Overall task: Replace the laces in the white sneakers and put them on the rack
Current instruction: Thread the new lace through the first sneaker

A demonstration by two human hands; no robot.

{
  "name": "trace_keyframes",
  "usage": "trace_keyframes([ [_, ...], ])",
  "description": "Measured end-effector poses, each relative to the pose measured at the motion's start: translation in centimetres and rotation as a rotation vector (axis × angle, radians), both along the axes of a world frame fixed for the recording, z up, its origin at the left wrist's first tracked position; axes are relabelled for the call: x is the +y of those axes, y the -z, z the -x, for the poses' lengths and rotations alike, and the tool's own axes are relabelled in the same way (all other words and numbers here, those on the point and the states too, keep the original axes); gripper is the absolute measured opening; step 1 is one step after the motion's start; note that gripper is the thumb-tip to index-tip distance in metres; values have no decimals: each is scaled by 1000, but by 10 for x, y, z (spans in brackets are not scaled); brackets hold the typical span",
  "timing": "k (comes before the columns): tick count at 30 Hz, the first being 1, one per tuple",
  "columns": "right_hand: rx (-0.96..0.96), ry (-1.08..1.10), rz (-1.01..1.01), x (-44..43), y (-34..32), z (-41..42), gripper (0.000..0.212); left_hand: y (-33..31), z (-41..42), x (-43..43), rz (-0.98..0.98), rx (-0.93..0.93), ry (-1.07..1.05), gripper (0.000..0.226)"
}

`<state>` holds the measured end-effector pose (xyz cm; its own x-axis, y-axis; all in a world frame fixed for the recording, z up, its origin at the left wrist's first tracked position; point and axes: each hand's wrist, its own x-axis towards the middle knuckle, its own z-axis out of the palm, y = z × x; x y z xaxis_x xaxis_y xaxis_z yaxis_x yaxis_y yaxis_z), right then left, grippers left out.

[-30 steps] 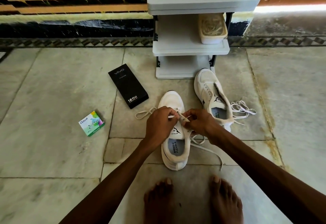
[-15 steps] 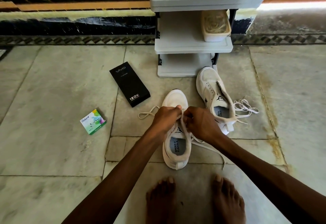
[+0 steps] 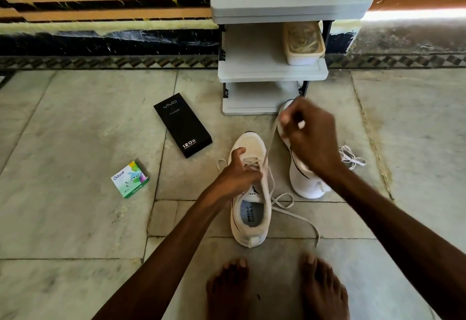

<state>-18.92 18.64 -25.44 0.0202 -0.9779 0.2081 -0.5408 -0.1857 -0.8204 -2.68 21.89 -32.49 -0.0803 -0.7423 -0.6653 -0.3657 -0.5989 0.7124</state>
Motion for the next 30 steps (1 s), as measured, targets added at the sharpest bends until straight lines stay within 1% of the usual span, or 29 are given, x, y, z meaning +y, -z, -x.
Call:
trace_keyframes([
  [2,-643,20,-137,-8,-27,1,20,0,-2,0,-11,37,-6,72],
  [3,-907,16,-230,-11,-34,0,24,0,-3,-1,-18,50,-11,70],
  [4,-1045,12,-322,-12,-36,-1,27,0,-5,-1,-16,49,-11,66],
  [5,-1008,4,-407,-11,-33,-3,29,1,-6,-1,5,25,-2,58],
  [6,-816,-27,-471,-9,-23,-4,28,2,-6,1,52,-29,22,48],
  [7,-499,-82,-512,-4,-10,-6,27,2,-6,1,138,-120,66,38],
  [8,-133,-155,-527,1,8,-8,24,3,-7,2,249,-241,128,30],
  [9,195,-228,-511,7,25,-9,18,4,-6,3,369,-373,193,26],
  [10,439,-284,-492,12,41,-9,15,3,-5,5,480,-508,259,26],
  [11,592,-311,-477,18,53,-10,18,2,-3,7,564,-626,326,30],
  [12,661,-315,-474,23,60,-11,21,3,-2,8,612,-713,386,37],
  [13,685,-303,-468,24,64,-12,21,5,-1,9,629,-768,442,45],
  [14,696,-295,-452,25,67,-13,20,8,-1,9,618,-789,483,52],
  [15,702,-302,-436,24,69,-11,20,11,-1,9,593,-769,486,56],
  [17,670,-346,-426,21,69,-6,21,16,-2,6,548,-677,404,56],
  [18,610,-375,-453,18,66,-2,25,18,-2,5,544,-644,364,55],
  [19,494,-402,-508,14,60,0,29,19,-1,6,550,-632,339,55],
  [20,316,-435,-591,11,50,3,32,19,1,6,555,-626,326,56],
  [21,94,-471,-652,9,37,3,34,20,1,7,552,-622,323,57],
  [22,-127,-494,-644,7,19,4,35,20,2,8,547,-619,323,57],
  [24,-555,-510,-535,2,-19,2,34,22,1,9,534,-619,326,58],
  [26,-1002,-560,-459,-2,-54,2,19,21,1,9,525,-615,326,59],
  [27,-1184,-570,-454,-3,-64,1,15,20,1,8,516,-607,327,59],
  [28,-1279,-553,-456,-5,-66,0,16,20,0,8,506,-593,325,59],
  [29,-1270,-493,-456,-6,-62,-1,20,20,0,9,497,-577,318,59],
  [30,-1168,-409,-433,-6,-53,-3,24,20,0,8,495,-562,310,59],
])
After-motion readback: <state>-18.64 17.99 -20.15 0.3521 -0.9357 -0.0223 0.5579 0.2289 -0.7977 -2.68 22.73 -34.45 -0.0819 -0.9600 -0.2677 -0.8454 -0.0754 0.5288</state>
